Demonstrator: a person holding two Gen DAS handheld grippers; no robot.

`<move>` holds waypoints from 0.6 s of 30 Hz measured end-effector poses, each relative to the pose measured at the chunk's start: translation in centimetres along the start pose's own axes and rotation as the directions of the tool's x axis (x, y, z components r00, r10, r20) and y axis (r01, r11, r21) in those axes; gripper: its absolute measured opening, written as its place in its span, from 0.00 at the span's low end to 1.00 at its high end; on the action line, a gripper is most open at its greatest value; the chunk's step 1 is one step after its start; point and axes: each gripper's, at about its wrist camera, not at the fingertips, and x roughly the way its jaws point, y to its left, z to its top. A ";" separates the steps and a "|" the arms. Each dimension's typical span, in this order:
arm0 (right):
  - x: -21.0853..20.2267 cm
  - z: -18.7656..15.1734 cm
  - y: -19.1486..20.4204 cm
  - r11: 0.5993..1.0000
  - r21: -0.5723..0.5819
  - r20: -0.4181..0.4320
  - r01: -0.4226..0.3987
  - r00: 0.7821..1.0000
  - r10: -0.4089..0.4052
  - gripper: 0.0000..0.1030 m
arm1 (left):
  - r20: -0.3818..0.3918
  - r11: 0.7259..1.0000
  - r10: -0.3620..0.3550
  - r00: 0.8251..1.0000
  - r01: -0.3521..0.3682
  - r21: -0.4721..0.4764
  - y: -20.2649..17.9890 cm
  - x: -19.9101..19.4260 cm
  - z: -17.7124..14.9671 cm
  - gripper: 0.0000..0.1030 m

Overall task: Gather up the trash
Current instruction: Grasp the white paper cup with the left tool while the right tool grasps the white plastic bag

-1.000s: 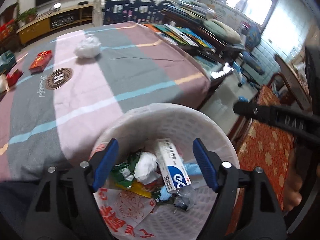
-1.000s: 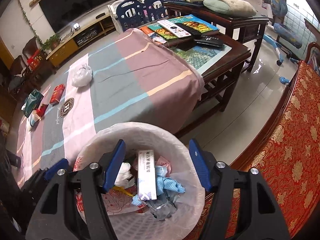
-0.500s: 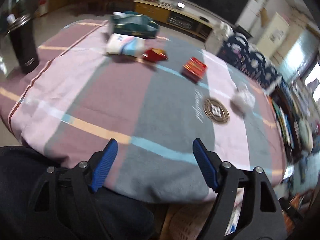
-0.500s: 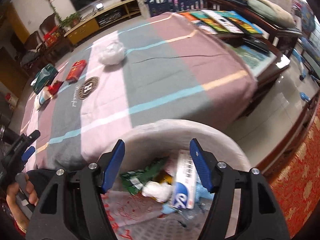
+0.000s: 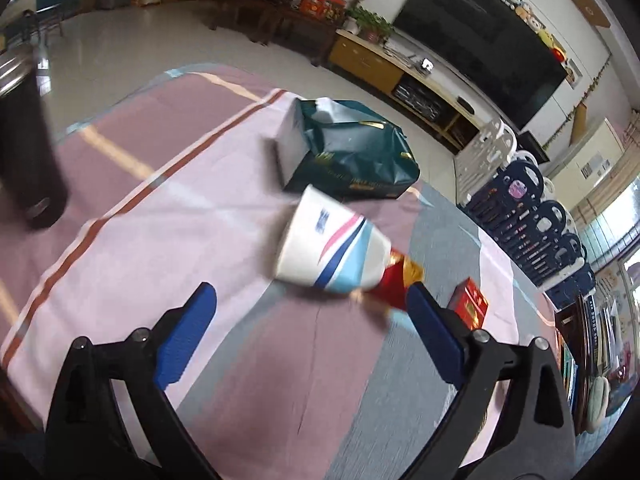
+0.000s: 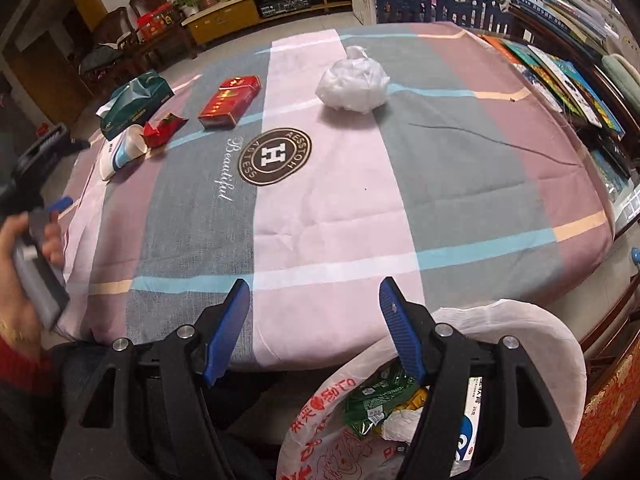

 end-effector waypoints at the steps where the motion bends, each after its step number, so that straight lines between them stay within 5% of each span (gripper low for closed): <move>1: 0.5 0.1 -0.3 1.000 0.015 -0.015 0.004 1.000 -0.003 0.64 | -0.011 1.000 -0.008 1.000 0.008 0.014 -0.3 1.0 0.8 0.97; 9: 2.9 0.2 -1.1 0.998 0.058 -0.077 0.031 0.997 -0.026 0.64 | -0.160 0.975 -0.033 0.986 0.067 0.210 -3.5 8.7 2.8 0.97; 13: 3.6 1.3 -0.3 0.999 0.040 -0.075 0.031 0.997 -0.028 0.64 | -0.177 0.957 0.074 0.981 -0.020 0.290 -4.2 10.3 2.3 0.96; 15: 3.9 2.1 0.5 0.999 0.030 -0.066 0.023 0.998 -0.021 0.64 | -0.182 0.954 0.058 0.982 0.000 0.301 -3.9 10.6 2.0 0.83; 18: 4.0 3.3 2.0 1.000 0.005 -0.039 0.007 0.999 -0.006 0.64 | -0.159 0.959 0.063 0.985 -0.015 0.282 -2.9 9.9 1.6 0.81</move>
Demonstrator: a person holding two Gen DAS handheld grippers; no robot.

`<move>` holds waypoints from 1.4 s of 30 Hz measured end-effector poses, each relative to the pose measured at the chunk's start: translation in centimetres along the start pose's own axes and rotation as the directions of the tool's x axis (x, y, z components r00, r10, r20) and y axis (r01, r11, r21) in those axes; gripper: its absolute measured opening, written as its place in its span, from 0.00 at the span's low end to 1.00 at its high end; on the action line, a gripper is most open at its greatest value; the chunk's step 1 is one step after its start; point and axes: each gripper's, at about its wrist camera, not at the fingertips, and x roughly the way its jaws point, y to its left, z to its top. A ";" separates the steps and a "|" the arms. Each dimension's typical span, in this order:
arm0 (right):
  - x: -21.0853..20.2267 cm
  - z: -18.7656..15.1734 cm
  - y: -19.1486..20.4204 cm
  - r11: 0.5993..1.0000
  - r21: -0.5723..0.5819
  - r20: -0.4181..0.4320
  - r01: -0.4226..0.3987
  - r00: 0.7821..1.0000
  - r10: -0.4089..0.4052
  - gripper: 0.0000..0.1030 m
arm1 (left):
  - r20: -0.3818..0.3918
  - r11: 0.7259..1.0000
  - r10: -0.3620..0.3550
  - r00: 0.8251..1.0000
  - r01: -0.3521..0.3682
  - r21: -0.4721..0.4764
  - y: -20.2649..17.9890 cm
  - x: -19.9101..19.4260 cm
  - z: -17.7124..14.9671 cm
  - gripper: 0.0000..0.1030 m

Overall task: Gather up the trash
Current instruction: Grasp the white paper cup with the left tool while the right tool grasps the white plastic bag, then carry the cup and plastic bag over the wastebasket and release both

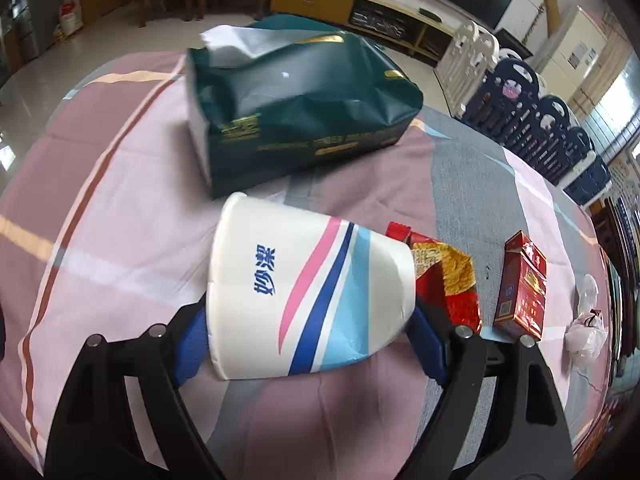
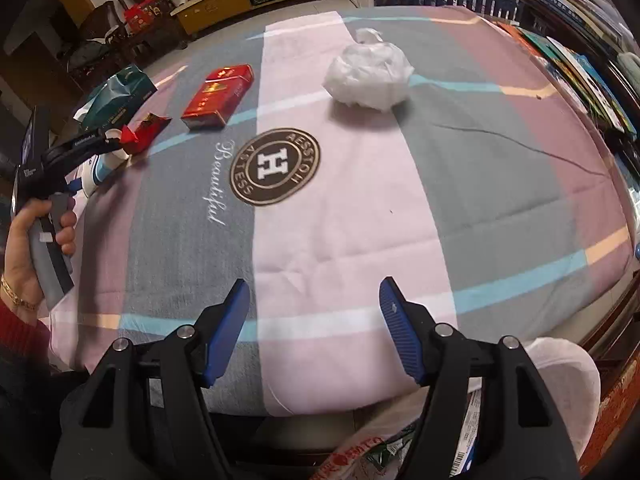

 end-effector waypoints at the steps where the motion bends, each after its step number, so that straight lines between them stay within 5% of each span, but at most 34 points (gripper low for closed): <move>1: 0.1 0.4 0.5 1.000 -0.010 0.007 -0.003 1.000 0.003 0.64 | 0.022 1.000 0.006 1.000 -0.006 -0.008 0.2 -0.8 -0.4 0.81; 6: 2.2 4.7 2.8 0.998 0.006 0.011 -0.068 0.998 0.068 0.64 | 0.180 0.998 0.052 0.982 -0.046 -0.039 0.4 -8.5 -3.6 0.81; 9: 3.1 8.4 3.1 0.999 0.035 0.085 0.017 0.996 -0.020 0.64 | 0.226 0.999 0.025 0.974 -0.014 -0.051 0.2 -12.1 -6.6 0.81; 14: 4.2 12.7 -1.7 0.936 0.247 0.210 0.250 0.929 -0.304 0.78 | 0.207 0.996 -0.047 0.977 0.062 -0.065 -0.8 -13.4 -10.6 0.81; 18: 8.3 14.9 -4.2 0.945 0.212 0.100 0.248 0.957 -0.273 0.78 | 0.116 0.987 -0.127 0.985 0.137 -0.084 -2.7 -11.4 -12.5 0.81; 20: 8.4 15.2 -3.9 0.957 0.167 0.116 0.236 0.959 -0.257 0.69 | 0.113 0.991 -0.121 0.986 0.125 -0.036 -4.0 -11.2 -13.0 0.81; 22: 7.8 15.0 -2.9 0.972 0.100 0.129 0.213 0.966 -0.225 0.38 | 0.140 0.995 -0.100 0.985 0.099 0.008 -4.8 -11.4 -13.4 0.81; 25: 7.3 13.7 -0.8 0.982 -0.017 0.127 0.189 0.974 -0.186 0.26 | 0.175 0.997 -0.075 0.982 0.073 0.017 -4.9 -11.9 -13.7 0.81; 35: -1.1 4.3 -1.9 0.998 -0.068 0.147 0.001 0.989 0.009 0.21 | 0.305 0.999 0.006 0.952 -0.018 0.037 -4.9 -15.1 -14.9 0.81; 38: -3.6 2.0 -2.4 0.997 -0.081 0.168 -0.007 0.985 0.021 0.21 | 0.281 0.999 0.036 0.959 -0.039 0.002 -4.9 -16.7 -15.8 0.81; 42: -6.2 0.3 -2.8 0.995 -0.101 0.201 -0.003 0.979 0.023 0.21 | 0.288 0.999 -0.008 0.958 -0.004 0.041 -6.8 -20.2 -17.2 0.81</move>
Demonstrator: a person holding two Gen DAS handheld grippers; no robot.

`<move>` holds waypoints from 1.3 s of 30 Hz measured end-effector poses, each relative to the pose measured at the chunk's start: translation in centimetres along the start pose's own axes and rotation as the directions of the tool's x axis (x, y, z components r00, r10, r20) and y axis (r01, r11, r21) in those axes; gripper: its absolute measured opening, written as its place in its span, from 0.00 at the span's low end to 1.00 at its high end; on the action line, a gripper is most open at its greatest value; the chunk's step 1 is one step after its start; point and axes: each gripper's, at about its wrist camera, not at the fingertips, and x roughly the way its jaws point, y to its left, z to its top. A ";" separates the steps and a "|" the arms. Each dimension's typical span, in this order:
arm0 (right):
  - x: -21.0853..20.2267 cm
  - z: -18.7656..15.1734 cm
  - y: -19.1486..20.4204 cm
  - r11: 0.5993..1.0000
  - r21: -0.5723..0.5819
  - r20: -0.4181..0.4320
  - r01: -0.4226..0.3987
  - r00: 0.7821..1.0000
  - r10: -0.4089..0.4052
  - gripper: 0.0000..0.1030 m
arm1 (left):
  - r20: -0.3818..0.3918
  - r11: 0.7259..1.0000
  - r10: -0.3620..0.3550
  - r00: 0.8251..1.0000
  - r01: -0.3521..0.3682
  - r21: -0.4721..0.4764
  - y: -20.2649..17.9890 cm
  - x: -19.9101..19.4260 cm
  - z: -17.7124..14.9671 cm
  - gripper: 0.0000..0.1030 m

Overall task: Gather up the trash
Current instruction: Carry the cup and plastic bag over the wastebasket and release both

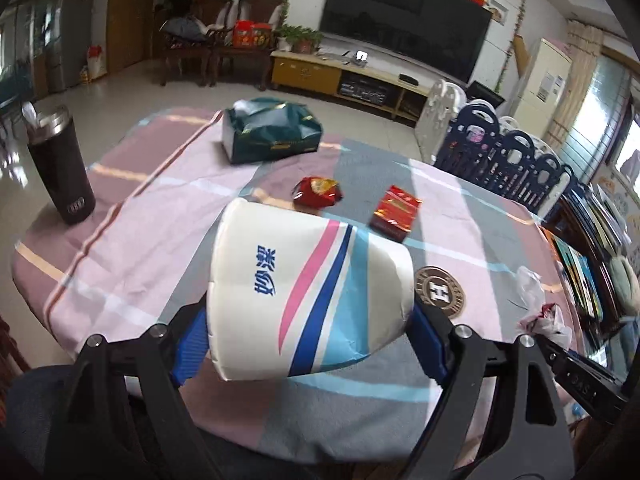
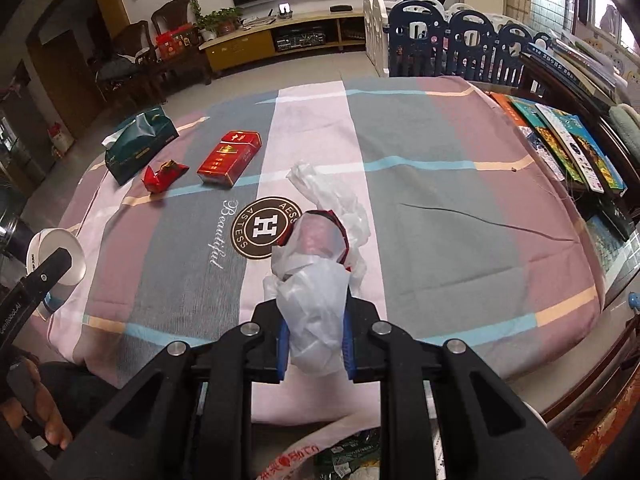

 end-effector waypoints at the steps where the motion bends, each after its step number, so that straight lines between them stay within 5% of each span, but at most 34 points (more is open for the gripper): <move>1: -0.8 -0.1 0.0 1.000 -0.002 0.014 -0.003 1.000 0.003 0.21 | 0.022 1.000 -0.003 1.000 0.002 0.023 -0.6 -1.2 0.0 0.81; 16: -14.9 -3.9 -2.4 0.998 -0.005 0.199 -0.066 0.978 0.066 0.21 | 0.080 0.982 -0.123 0.989 0.110 0.152 -6.1 -12.4 -1.7 0.81; 24: -21.3 -7.2 -6.2 1.000 0.014 0.256 -0.010 0.967 0.006 0.21 | 0.026 0.926 -0.254 0.967 0.235 0.297 -11.9 -16.6 -5.5 0.81; 31: -20.9 -9.4 -9.3 0.997 0.083 0.193 -0.004 0.981 -0.012 0.21 | -0.032 0.846 -0.277 0.960 0.260 0.466 -16.2 -17.7 -10.1 0.82; 39: -18.6 -10.8 -10.0 0.992 0.124 0.112 -0.014 0.994 0.000 0.21 | -0.070 0.869 -0.258 0.964 0.263 0.420 -15.2 -16.0 -9.7 0.82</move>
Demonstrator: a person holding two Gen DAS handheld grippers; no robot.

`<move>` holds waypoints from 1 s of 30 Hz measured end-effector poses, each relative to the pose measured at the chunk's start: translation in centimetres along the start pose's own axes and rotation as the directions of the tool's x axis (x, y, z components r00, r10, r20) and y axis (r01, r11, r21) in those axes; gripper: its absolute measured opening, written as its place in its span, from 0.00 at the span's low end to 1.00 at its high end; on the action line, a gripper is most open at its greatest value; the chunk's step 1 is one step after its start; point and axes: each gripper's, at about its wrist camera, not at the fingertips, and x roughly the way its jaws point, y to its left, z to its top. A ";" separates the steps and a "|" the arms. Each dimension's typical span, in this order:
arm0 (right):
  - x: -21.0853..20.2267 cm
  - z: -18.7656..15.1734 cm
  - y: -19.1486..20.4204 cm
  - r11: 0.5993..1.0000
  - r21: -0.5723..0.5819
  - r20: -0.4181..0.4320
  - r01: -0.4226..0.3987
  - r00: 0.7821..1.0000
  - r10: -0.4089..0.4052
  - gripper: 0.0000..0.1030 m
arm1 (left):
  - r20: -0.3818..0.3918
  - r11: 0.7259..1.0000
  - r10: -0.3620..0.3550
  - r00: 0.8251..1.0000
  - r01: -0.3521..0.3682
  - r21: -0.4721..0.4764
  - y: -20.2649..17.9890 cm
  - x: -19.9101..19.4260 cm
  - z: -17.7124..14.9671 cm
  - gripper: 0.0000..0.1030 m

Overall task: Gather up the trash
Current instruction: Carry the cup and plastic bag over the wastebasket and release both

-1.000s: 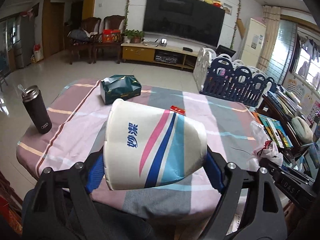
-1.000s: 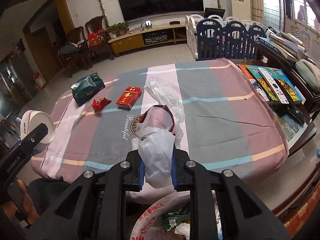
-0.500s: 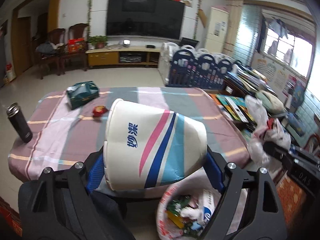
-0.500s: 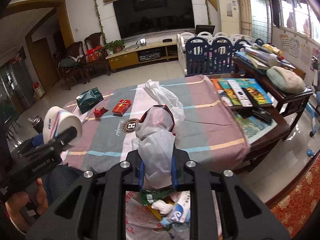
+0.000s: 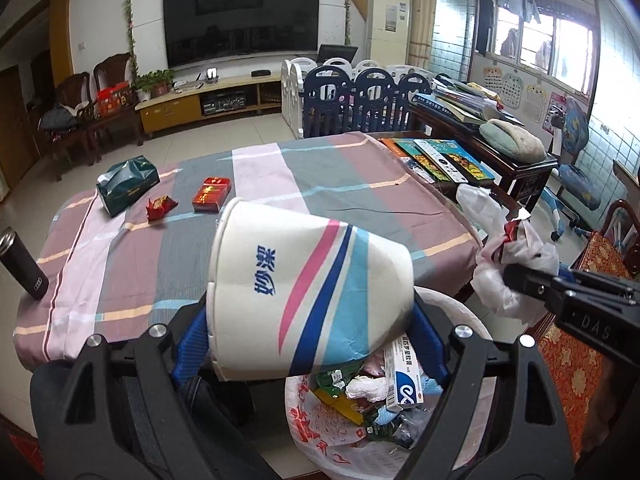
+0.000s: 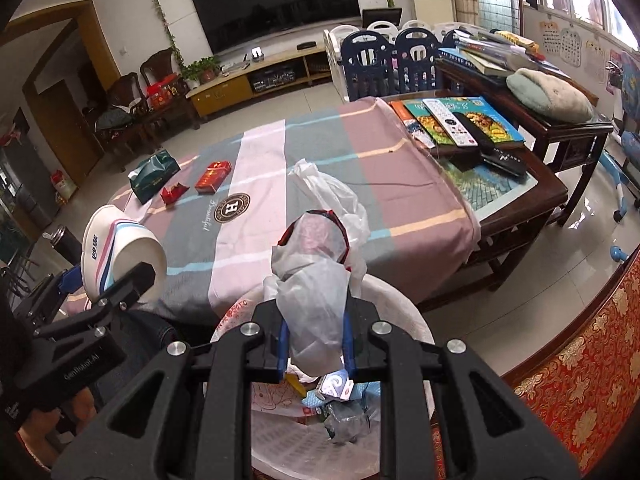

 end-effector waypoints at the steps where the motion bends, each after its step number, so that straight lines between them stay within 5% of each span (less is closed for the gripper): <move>1: 0.2 -0.1 0.1 1.000 0.000 -0.005 -0.002 1.000 0.002 0.21 | -0.004 1.000 0.000 1.000 0.000 -0.006 0.1 0.1 -0.1 0.82; 27: 5.7 -4.1 -1.0 0.998 -0.006 -0.225 0.066 0.972 -0.066 0.21 | -0.032 0.998 -0.003 0.999 0.001 -0.058 1.2 0.9 -0.2 0.82; 30: 6.9 -4.9 -1.1 0.996 -0.013 -0.297 0.084 0.951 -0.084 0.35 | -0.034 0.998 -0.003 0.999 0.001 -0.059 1.2 1.0 -0.2 0.82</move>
